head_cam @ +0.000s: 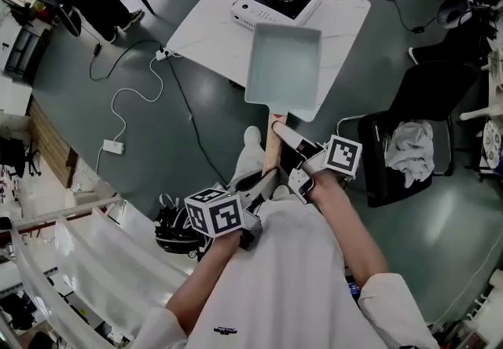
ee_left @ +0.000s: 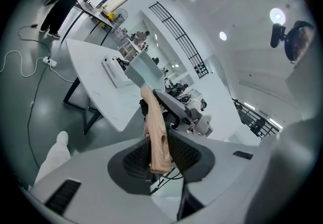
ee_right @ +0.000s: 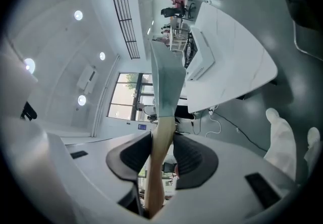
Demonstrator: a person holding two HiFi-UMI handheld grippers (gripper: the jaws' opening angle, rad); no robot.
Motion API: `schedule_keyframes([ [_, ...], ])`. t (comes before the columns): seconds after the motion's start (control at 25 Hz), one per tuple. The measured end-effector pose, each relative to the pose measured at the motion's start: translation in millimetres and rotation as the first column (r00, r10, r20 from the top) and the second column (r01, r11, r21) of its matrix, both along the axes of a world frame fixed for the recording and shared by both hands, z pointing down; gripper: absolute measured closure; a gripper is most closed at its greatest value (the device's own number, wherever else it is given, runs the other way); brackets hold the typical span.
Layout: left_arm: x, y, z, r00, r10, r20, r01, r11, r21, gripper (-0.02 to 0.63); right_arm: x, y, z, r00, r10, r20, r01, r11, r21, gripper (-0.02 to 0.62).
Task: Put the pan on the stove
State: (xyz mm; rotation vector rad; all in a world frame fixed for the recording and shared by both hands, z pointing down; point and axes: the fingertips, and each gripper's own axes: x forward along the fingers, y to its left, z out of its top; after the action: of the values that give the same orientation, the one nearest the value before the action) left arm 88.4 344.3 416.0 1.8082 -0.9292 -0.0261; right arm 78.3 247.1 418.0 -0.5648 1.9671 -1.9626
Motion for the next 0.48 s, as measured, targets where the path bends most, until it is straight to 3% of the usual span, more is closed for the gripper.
schedule_keyframes([
  [0.24,-20,-84,13,0.999,0.034,-0.013,-0.034,0.999,0.011,0.503,-19,-83,9,1.0,0.027,0.013,-0.027,1.0,0.0,0.455],
  [0.48,-60,-183,6,0.994,0.107,0.004,-0.107,0.994,0.007,0.503,-49,-181,7,0.993,0.112,0.03,-0.112,0.994,-0.019,0.453],
])
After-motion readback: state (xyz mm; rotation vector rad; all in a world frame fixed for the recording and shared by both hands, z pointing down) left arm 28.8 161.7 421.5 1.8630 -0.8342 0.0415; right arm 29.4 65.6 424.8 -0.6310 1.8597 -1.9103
